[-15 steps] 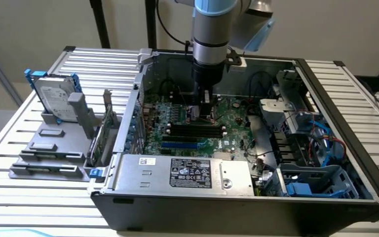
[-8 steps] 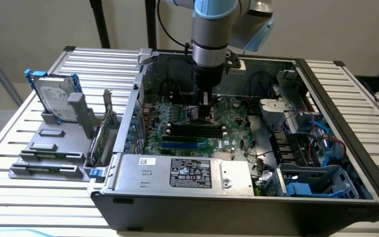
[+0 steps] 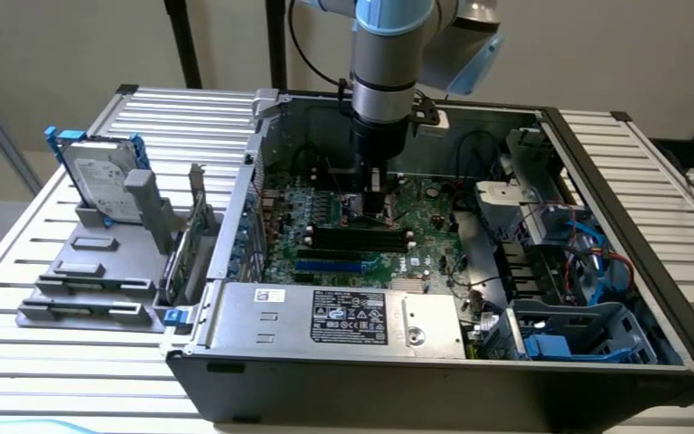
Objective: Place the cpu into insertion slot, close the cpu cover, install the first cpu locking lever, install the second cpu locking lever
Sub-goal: 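Place the cpu into insertion slot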
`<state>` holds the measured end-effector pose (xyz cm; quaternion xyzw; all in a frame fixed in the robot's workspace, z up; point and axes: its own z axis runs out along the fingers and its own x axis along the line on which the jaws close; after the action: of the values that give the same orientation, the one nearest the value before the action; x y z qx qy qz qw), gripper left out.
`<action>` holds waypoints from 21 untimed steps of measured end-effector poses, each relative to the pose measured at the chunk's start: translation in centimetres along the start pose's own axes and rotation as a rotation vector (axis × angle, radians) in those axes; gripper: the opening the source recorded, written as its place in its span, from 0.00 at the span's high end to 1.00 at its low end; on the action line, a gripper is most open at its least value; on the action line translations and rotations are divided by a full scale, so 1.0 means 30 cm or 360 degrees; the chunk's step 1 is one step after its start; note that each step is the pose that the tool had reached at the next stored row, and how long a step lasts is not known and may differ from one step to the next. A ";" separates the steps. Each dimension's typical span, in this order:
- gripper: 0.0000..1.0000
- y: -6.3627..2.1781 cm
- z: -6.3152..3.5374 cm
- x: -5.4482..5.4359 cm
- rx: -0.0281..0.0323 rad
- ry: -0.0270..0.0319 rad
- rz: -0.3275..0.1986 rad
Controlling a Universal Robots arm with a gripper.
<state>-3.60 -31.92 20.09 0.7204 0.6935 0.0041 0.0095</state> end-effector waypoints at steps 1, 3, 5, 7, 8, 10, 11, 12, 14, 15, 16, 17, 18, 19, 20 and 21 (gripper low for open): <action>0.45 0.000 0.001 0.000 0.00000 -0.00002 0.0000; 0.45 0.000 0.003 0.001 -0.00001 -0.00021 0.0000; 0.45 0.000 0.004 0.002 0.00000 -0.00044 0.0000; 0.45 0.000 0.006 0.004 -0.00001 -0.00066 0.0001; 0.45 0.000 0.007 0.005 -0.00002 -0.00077 0.0001; 0.45 -0.001 0.009 0.007 -0.00003 -0.00094 0.0001; 0.45 -0.001 0.009 0.008 -0.00003 -0.00104 0.0001; 0.45 -0.001 0.010 0.009 -0.00003 -0.00112 0.0001; 0.45 -0.001 0.010 0.010 -0.00002 -0.00122 0.0001; 0.45 -0.001 0.011 0.010 -0.00002 -0.00127 0.0001; 0.45 -0.001 0.011 0.010 -0.00001 -0.00132 0.0001; 0.45 -0.001 0.012 0.011 -0.00001 -0.00135 0.0001; 0.45 -0.001 0.012 0.011 -0.00002 -0.00136 0.0001; 0.45 -0.001 0.013 0.011 -0.00003 -0.00139 0.0001; 0.45 -0.001 0.013 0.011 -0.00005 -0.00146 0.0001; 0.45 0.000 0.013 0.011 -0.00004 -0.00154 0.0001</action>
<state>-3.59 -31.60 19.70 0.7206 0.6932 0.0007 0.0130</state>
